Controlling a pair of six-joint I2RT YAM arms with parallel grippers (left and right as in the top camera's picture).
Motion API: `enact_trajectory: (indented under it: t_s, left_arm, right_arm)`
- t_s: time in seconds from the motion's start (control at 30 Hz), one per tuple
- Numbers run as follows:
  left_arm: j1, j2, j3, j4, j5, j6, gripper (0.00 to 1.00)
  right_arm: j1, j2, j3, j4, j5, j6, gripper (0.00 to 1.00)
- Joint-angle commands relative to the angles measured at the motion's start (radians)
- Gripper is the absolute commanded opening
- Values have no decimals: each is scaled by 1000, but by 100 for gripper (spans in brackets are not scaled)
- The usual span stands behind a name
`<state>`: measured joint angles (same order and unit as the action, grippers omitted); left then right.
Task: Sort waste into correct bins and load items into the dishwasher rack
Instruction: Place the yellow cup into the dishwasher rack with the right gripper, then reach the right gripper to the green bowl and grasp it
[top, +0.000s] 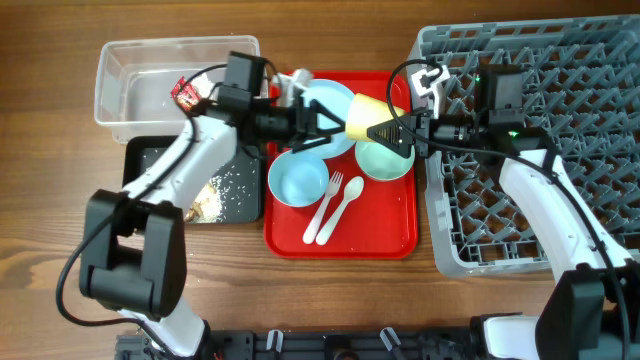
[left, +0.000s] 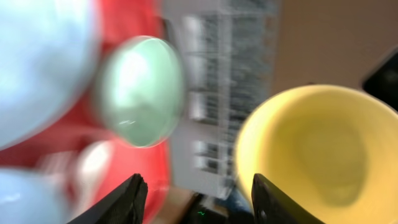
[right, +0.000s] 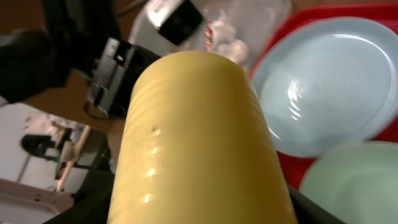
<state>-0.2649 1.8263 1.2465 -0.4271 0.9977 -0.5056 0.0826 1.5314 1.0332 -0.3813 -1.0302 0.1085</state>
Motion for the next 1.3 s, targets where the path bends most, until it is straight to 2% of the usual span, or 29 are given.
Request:
enact_trajectory:
  t_s: [0.0,0.1,0.17,0.23,0.27,0.33,0.43,0.57,0.7,0.87,0.9,1.0,1.03,1.07,1.1,1.23,1.27]
  left_arm:
    - [80,-80,1,-117,-189,163,56]
    - [137,-160,1,-212,-260,194,56]
    - [163,-208,1,-244,-290,211,56]
    - [177,-274,1,-281,-439,211,57]
    - [176,-302,1,-297,-511,211,58]
    - [176,-332,1,-316,-563,210,59]
    - [176,-335,1,-330,-577,211,60]
    - [176,-335,1,-334,-577,211,59]
    - [176,-335,1,-337,-577,211,60]
    - [176,-335,1,-337,-577,211,60]
    - [176,-335,1,-337,-577,211,60]
    - [176,-335,1,-337,-577,211,60]
    - [176,-335,1,-338,-577,211,60]
    - [176,-335,1,-337,-577,211,60]
    - [176,-335,1,-338,-577,211,61]
    - [176,-335,1,-338,-577,211,62]
    - [176,-335,1,-338,-577,211,62]
  right_arm:
    - [-13,-89,37,-91,200,-3,4]
    - [-39,-155,122,-283,393,1,4]
    - [-70,-167,235,-479,572,-1,4]
    - [-115,-165,344,-639,737,0,4]
    - [-149,-164,385,-694,785,0,4]
    - [-241,-158,443,-767,875,18,4]
    - [-423,-108,521,-868,911,26,4]
    - [-642,13,564,-917,1003,87,4]
    - [-792,111,564,-896,1023,108,4]
    - [-856,236,563,-890,1088,130,5]
    - [-856,256,563,-887,1091,131,9]
    - [-856,346,563,-875,1080,131,32]
    - [-856,356,563,-873,1049,129,58]
    - [-856,354,565,-874,1034,127,79]
    - [-856,349,568,-883,1002,127,82]
    - [-846,313,657,-956,932,126,84]
    - [-826,285,694,-965,857,87,84]
